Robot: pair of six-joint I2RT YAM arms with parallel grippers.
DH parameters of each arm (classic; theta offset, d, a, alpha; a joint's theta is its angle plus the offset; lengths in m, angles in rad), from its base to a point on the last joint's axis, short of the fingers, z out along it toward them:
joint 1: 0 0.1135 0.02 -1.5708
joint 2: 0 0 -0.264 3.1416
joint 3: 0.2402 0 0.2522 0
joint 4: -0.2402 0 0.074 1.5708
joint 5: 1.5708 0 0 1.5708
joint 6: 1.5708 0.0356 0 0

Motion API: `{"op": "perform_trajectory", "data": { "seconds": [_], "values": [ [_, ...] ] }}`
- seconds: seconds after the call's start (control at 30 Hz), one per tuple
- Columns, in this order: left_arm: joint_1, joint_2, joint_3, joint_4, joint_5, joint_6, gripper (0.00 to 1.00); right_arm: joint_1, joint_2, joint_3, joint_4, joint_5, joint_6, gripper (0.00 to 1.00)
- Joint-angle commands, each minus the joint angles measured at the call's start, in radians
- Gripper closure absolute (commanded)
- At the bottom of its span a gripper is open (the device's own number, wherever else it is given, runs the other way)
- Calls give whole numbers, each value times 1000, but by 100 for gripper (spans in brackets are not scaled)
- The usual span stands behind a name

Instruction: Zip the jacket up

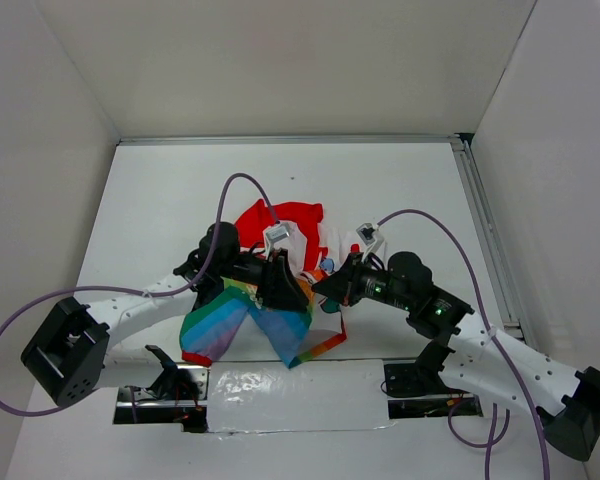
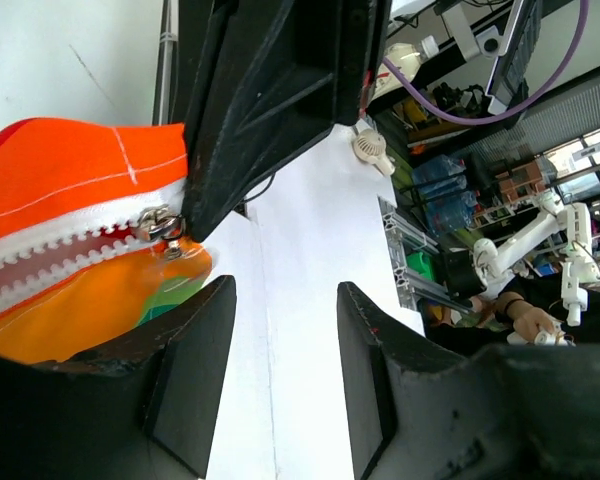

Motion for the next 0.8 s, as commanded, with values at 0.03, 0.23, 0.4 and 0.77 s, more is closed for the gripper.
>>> {"op": "perform_trajectory", "data": {
  "seconds": [0.03, 0.23, 0.4, 0.77],
  "values": [
    [4, -21, 12, 69, 22, -9, 43, -4, -1, 19, 45, 10, -10, 100],
    [4, 8, 24, 15, -27, -7, 46, -2, -32, 21, 68, -25, -1, 100],
    [9, 11, 1, -39, -76, 4, 46, -2, -61, 42, 56, -45, -2, 100],
    [62, 100, -34, 295, 94, -177, 38, -2, -15, 35, 93, -90, 22, 100]
  ]
}}
